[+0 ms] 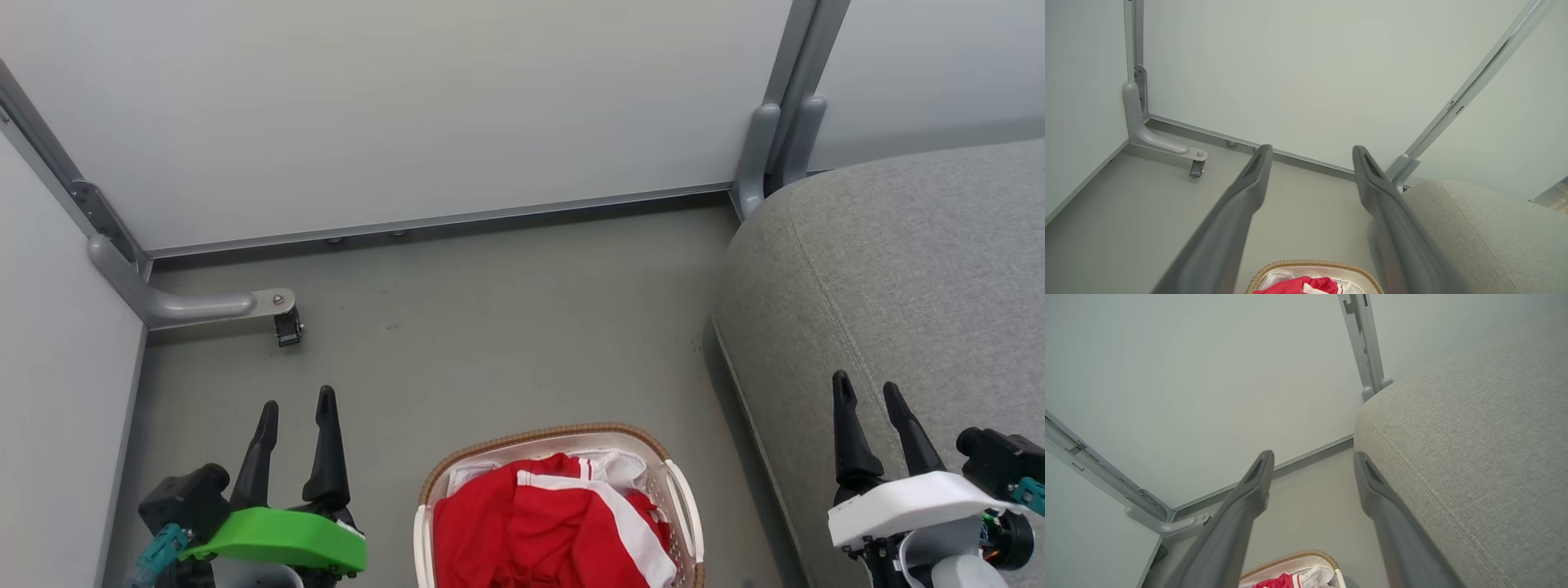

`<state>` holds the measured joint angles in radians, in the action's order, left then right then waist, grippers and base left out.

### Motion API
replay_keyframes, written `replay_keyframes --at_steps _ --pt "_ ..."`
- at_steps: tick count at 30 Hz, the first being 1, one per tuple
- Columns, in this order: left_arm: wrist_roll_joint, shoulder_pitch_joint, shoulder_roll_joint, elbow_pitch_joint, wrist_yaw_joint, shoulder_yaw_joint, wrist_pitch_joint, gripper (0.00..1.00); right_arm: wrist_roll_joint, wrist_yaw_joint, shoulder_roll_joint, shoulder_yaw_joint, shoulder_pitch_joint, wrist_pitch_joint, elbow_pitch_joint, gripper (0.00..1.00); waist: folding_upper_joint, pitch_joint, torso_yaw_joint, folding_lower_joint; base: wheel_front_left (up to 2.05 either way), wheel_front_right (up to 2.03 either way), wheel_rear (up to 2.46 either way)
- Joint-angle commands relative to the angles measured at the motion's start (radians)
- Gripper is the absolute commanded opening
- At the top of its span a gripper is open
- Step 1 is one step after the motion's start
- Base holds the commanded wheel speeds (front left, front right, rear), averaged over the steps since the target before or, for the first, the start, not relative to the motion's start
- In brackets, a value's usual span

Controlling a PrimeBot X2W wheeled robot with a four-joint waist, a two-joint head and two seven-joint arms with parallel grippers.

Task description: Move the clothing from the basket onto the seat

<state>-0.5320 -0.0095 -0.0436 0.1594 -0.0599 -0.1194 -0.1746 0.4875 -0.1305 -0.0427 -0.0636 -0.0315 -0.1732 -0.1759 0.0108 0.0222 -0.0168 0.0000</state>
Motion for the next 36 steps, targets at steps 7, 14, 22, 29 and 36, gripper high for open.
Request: replay_keyframes --at_steps 7,14,22,29,36 --pt "0.083 0.011 -0.008 0.004 0.008 -0.012 -0.024 1.0 -0.098 0.0 -0.007 0.006 -0.001 -0.024 0.001 1.0 -0.0077 0.002 -0.004 0.0 0.0 0.0 0.0" --pt "0.13 0.015 -0.008 0.016 0.011 -0.025 -0.038 1.0 -0.166 0.0 -0.008 0.016 -0.002 -0.04 -0.001 1.0 -0.0083 0.002 -0.009 0.0 0.0 0.0 0.0" --pt "0.183 0.023 -0.009 0.022 0.016 -0.036 -0.053 1.0 -0.228 0.0 -0.009 0.024 0.013 -0.055 -0.004 1.0 -0.009 -0.001 -0.018 0.0 0.0 0.0 0.0" --pt "0.222 0.034 -0.009 0.041 0.014 -0.045 -0.067 1.0 -0.278 0.0 -0.009 0.031 0.025 -0.07 -0.006 1.0 -0.0096 -0.006 -0.023 0.0 0.0 0.0 0.0" --pt "0.26 0.045 -0.01 0.055 0.013 -0.054 -0.08 1.0 -0.326 0.0 -0.01 0.04 0.033 -0.082 -0.004 1.0 -0.0102 -0.012 -0.025 0.0 0.0 0.0 0.0"
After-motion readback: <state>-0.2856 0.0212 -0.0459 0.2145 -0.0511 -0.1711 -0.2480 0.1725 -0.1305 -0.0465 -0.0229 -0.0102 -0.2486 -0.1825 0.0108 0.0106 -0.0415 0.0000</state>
